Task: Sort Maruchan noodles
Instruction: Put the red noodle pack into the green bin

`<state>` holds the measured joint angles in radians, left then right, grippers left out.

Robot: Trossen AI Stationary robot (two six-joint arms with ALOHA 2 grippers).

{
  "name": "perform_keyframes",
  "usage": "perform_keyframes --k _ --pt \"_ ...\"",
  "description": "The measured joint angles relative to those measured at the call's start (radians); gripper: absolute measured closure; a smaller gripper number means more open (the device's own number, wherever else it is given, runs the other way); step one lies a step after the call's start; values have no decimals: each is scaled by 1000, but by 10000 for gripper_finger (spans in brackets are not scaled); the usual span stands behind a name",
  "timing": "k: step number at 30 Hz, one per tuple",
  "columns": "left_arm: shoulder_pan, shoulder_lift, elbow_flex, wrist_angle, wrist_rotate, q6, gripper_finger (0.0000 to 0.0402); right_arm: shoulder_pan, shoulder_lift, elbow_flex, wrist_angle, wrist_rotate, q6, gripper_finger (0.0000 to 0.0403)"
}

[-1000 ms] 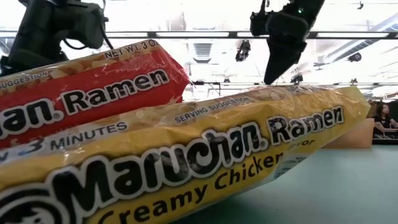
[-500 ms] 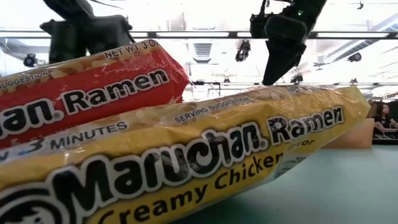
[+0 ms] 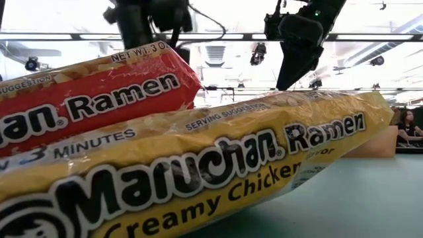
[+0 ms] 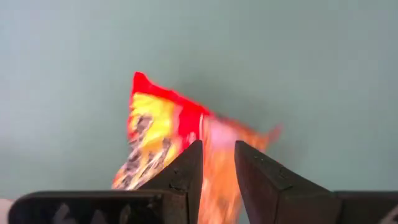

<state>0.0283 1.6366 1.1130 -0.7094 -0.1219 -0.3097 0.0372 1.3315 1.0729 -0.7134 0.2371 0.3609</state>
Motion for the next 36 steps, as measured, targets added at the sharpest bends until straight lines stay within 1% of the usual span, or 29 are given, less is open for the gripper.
perform_keyframes --k 2,4,7,8,12,17,22,24,29,34,36 --pt "4 -14 36 -56 -5 26 325 0 0 0 0 0 11 264" --pt "6 -37 38 -155 -33 22 325 3 0 -2 2 1 19 264" --pt "18 -69 6 -230 -83 -64 325 7 0 -19 7 2 19 264" --pt "23 -76 -15 -243 -90 -101 325 8 0 -31 31 2 19 264" --pt "27 -85 -100 -197 -93 -193 325 14 0 -106 195 1 1 264" --pt "27 -73 -190 -92 -90 -225 325 32 0 -232 447 -5 32 264" --pt "32 -73 -245 73 -94 -227 325 52 0 -356 684 -9 102 264" --pt "33 -73 -260 147 -74 -218 325 57 0 -397 760 -8 140 264" --pt "33 -73 -299 348 -18 -180 325 66 1 -466 866 12 211 264" --pt "33 -73 -348 532 -15 -170 325 78 16 -499 907 28 281 264" --pt "33 -73 -364 586 -17 -163 325 90 26 -520 964 29 297 264"
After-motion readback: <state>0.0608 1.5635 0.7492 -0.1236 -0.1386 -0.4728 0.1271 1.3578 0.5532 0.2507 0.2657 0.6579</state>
